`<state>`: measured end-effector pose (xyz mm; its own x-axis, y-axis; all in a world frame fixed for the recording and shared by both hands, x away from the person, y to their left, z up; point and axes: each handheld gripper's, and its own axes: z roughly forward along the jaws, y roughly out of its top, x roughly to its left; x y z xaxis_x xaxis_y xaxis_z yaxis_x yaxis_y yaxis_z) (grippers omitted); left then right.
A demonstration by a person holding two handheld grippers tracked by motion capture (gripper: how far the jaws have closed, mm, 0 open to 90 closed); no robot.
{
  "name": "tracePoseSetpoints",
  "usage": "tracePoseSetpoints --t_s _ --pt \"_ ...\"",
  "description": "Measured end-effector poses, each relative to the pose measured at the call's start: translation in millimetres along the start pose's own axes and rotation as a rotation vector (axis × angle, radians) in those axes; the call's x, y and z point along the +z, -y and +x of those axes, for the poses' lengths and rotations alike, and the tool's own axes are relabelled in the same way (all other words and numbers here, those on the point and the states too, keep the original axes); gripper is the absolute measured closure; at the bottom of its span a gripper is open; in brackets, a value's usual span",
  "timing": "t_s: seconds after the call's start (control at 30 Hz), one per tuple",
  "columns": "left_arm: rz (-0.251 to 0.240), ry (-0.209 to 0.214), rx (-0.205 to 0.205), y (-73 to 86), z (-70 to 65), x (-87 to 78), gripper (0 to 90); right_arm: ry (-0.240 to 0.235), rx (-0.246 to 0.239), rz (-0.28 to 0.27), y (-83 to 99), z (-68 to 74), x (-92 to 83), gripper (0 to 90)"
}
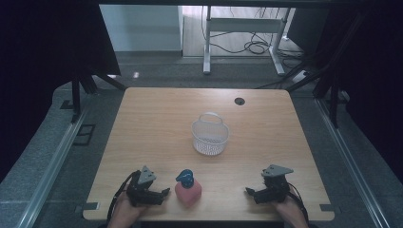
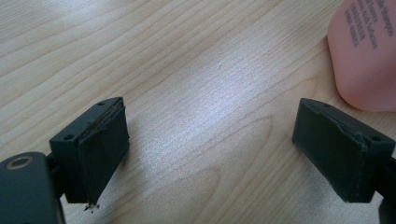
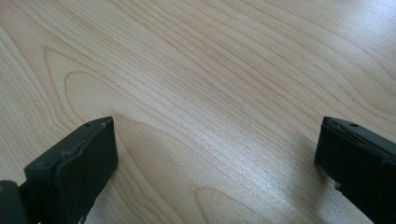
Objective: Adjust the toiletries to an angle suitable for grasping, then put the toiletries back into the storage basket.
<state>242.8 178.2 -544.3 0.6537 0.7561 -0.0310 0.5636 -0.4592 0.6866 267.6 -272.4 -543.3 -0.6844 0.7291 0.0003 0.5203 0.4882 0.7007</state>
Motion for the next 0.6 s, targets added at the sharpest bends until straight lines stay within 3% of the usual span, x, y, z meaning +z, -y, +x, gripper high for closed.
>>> tracePoseSetpoints --t_s 0.6 --pt "-0.003 0.001 -0.003 0.0 -0.2 0.2 10.4 -0.001 0.007 0.004 0.4 0.0 -1.8 0.0"
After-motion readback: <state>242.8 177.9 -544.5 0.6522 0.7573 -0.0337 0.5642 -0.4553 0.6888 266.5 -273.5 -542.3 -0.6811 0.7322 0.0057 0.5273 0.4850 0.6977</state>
